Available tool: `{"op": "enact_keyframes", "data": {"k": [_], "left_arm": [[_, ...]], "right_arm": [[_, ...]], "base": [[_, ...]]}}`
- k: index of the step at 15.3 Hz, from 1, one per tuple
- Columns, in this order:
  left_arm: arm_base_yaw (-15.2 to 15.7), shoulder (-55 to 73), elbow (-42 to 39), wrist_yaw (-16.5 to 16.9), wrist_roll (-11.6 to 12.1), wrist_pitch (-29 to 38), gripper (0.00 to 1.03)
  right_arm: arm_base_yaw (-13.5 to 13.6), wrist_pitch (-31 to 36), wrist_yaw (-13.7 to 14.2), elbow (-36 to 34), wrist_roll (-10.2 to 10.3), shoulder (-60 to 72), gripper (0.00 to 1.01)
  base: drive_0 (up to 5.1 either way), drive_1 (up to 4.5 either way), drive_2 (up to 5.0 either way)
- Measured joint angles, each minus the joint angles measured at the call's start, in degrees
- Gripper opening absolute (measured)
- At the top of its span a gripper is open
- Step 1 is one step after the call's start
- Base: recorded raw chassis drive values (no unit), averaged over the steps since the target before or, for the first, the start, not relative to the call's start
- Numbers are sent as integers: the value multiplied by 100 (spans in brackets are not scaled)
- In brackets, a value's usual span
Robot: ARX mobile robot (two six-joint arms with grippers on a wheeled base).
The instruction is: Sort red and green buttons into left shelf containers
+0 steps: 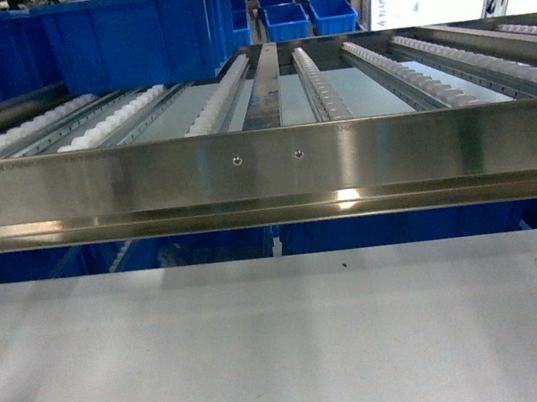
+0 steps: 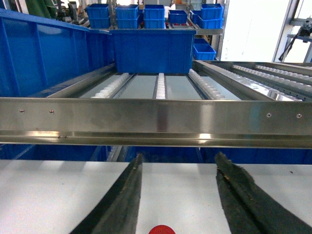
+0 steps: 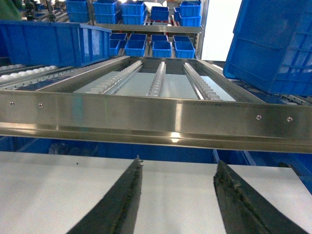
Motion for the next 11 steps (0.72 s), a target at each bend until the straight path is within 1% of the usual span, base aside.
{"op": "enact_keyframes", "data": {"k": [1, 2, 3, 4, 5, 11], "left_arm": [[0, 0, 0, 0, 0, 0, 61], [0, 0, 0, 2, 0, 0, 72], [0, 0, 0, 0, 0, 0, 87], [0, 0, 0, 2, 2, 0, 99], [0, 0, 0, 0, 2, 0, 98], [0, 0, 0, 0, 2, 0, 98]], "right_arm": [[0, 0, 0, 0, 0, 0, 62], [0, 0, 0, 0, 0, 0, 73], [0, 0, 0, 0, -2, 0, 88], [0, 0, 0, 0, 2, 0, 99], [0, 0, 0, 0, 0, 0, 98], [0, 0, 0, 0, 0, 0, 98]], "base": [[0, 0, 0], [0, 0, 0], [0, 0, 0], [0, 0, 0], [0, 0, 0], [0, 0, 0]]}}
